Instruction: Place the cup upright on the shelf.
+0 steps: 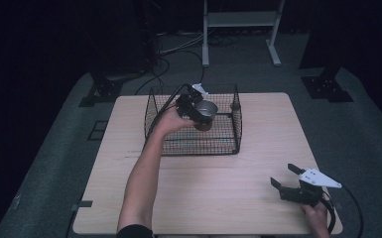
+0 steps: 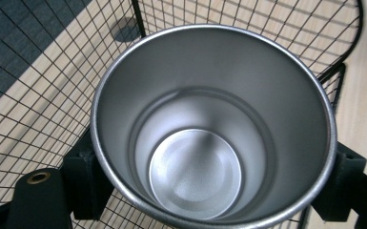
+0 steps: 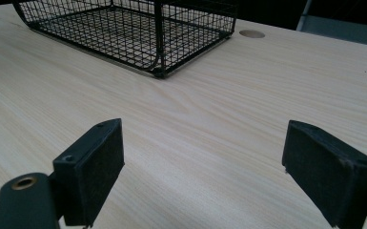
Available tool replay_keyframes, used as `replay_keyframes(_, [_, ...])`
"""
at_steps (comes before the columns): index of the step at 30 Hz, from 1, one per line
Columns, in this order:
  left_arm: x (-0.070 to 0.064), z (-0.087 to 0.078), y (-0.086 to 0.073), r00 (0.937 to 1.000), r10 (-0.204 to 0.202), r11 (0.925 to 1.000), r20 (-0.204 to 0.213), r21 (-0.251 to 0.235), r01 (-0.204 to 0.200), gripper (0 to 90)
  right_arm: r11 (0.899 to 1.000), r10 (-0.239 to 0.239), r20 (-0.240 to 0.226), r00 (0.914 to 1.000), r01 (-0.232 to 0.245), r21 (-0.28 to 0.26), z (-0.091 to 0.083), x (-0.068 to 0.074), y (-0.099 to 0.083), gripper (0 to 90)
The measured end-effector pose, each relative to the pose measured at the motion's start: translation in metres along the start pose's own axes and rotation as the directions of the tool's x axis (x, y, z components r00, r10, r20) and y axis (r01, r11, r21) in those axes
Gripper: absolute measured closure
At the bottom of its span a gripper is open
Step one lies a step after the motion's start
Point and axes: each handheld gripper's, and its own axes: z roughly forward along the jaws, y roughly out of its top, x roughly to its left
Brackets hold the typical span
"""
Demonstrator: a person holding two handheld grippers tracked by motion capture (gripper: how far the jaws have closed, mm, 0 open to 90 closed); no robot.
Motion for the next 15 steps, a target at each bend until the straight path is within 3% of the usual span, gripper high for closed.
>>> replay_keyframes(8, [0.005,0.011,-0.006,0.9997,-0.024,0.9991,-0.011,0.035,0.024,17.9,1.0,-0.002,-0.002,1.0,0.002,-0.004,0.0,-0.001,0.0,13.3])
replay_keyframes(15, [0.007,0.019,-0.01,0.9991,-0.033,0.9989,-0.026,0.033,0.034,17.9,1.0,0.001,-0.005,1.0,-0.001,-0.005,0.0,-0.001,0.0,13.3])
